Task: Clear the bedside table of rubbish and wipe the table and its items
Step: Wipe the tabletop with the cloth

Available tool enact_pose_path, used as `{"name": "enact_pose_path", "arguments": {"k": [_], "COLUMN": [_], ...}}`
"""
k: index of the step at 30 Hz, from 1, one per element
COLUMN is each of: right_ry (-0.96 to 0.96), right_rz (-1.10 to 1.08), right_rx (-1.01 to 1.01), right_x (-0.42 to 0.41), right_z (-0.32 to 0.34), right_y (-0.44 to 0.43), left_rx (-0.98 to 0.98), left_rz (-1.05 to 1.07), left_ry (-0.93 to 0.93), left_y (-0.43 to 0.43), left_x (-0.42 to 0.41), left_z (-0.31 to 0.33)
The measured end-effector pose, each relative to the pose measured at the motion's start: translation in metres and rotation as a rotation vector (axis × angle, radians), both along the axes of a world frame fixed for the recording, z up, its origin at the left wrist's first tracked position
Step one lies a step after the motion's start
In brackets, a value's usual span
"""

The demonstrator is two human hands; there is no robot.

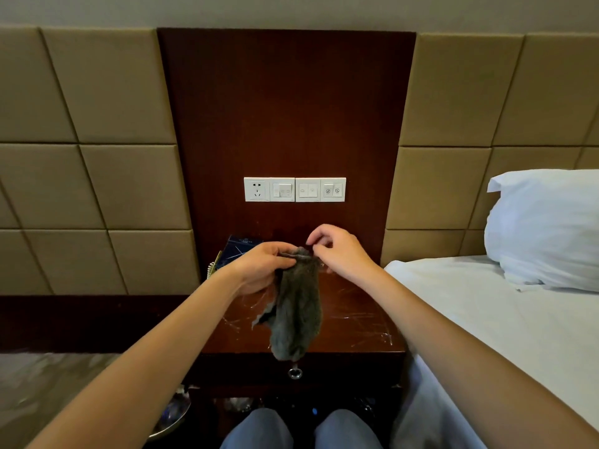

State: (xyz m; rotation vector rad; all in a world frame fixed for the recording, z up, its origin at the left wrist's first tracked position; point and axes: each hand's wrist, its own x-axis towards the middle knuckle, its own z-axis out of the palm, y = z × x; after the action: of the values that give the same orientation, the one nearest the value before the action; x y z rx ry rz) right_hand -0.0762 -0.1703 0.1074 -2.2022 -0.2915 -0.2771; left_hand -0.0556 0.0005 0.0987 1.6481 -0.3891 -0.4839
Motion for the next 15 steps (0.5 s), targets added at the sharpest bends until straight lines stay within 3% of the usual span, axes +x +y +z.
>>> {"name": "enact_pose_path", "arguments": {"k": [7, 12, 15], "right_ry": [0.199, -0.009, -0.081], "right_rz": [0.147, 0.088, 0.105], "right_rx": [-0.163, -0.473, -0.424], "right_x": [0.008, 0.007, -0.001], "right_z": [-0.008, -0.017, -0.015], "right_y": [-0.005, -0.005, -0.001], "left_rx": [0.305, 0.52, 0.514], "left_rz": [0.045, 0.068, 0.132], "left_ry": [-0.252, -0.425, -0.438], "left_y": [0.009, 0.01, 0.017], "left_x": [0.0, -0.002, 0.0], "left_z": [0.016, 0.016, 0.015]}}
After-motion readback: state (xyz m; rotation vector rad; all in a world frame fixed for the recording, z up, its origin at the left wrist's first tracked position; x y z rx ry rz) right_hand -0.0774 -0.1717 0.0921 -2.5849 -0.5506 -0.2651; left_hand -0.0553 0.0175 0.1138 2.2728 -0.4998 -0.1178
